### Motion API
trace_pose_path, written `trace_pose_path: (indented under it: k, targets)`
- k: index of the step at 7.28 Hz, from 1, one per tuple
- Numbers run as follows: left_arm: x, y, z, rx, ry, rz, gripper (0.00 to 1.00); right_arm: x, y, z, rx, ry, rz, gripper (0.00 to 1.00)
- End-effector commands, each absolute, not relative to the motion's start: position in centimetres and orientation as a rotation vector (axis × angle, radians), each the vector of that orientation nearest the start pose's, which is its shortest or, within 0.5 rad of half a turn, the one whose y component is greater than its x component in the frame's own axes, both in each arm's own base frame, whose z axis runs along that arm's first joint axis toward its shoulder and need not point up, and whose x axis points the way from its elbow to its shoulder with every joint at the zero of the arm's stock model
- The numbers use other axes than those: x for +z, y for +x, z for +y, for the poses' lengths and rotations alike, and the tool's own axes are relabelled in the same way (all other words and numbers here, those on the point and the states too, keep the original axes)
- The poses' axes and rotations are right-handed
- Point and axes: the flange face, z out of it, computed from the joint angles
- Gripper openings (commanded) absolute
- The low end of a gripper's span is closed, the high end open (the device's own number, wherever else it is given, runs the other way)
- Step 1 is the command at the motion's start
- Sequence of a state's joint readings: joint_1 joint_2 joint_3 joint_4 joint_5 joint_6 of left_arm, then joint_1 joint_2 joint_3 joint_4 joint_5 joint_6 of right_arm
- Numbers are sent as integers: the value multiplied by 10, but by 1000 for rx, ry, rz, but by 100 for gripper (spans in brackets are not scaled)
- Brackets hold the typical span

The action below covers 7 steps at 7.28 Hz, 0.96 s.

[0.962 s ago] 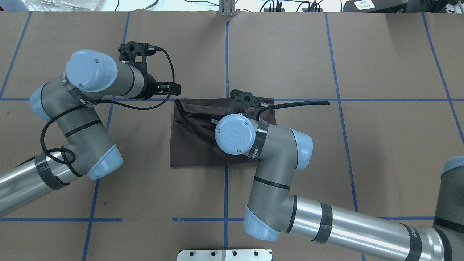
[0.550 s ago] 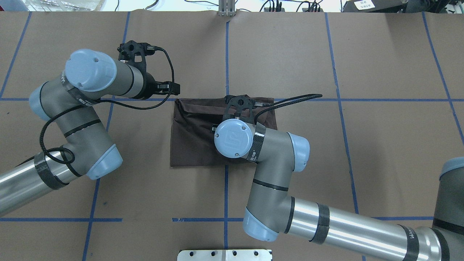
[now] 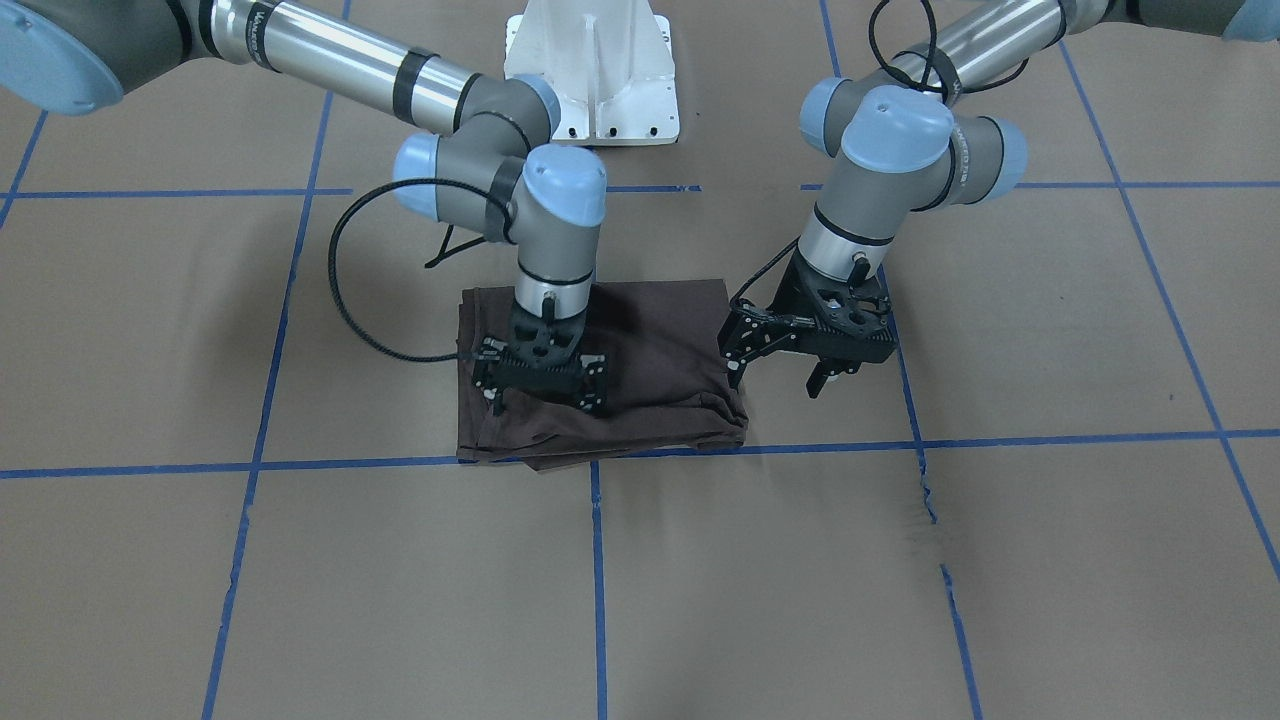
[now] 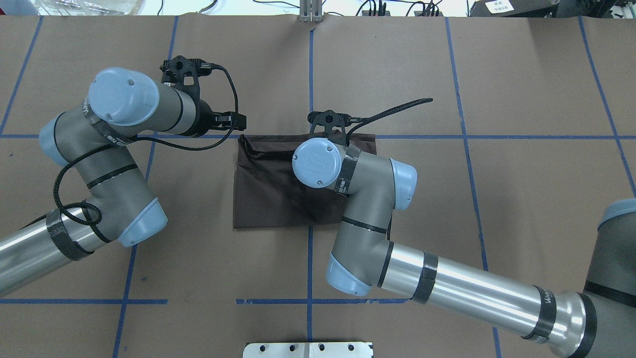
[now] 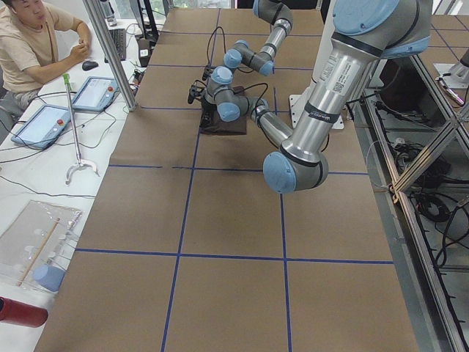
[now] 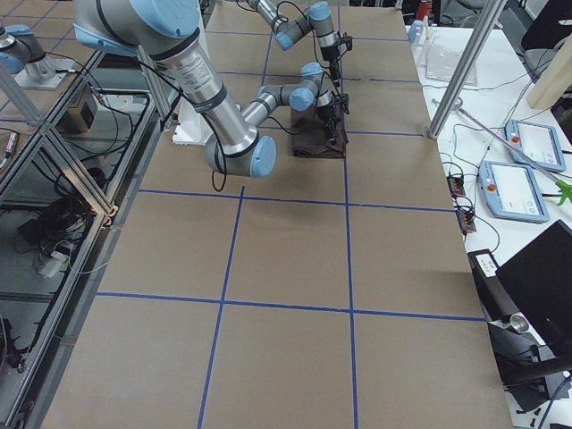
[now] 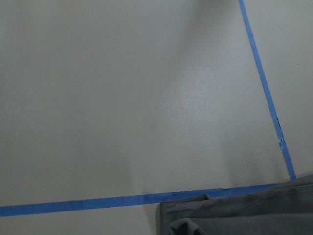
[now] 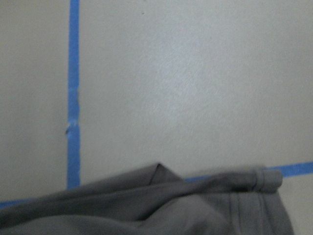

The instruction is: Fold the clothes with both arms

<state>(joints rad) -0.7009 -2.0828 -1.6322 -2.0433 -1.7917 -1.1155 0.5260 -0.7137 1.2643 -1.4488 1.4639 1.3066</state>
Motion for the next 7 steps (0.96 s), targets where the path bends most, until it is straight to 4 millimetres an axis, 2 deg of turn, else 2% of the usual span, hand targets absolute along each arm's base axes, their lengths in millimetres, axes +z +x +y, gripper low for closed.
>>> trace_pose_path:
  k: [1,2,3,4,5,6,7]
  targets:
    - [281,441,-516,-107,402,986,100,295,-569,-611,321,324,-522,100]
    - [281,441,-516,-110,401,987,100,285,-526,-648,320,285,-559,100]
    - [284,445,-515,-116,388,982,100,282,-497,-669,314,256,-588,100]
    - [283,454,-517,-128,373,974,100,275,-482,-670,270,263,-630,100]
    - [286,480,-513,-121,346,962,100,264,-473,-657,240,277,-681,100]
    - [287,493,-524,-141,372,929,100,264,-466,-646,226,270,-710,100]
    - [296,512,-514,-124,368,907,100,266,-464,-641,224,267,-716,100]
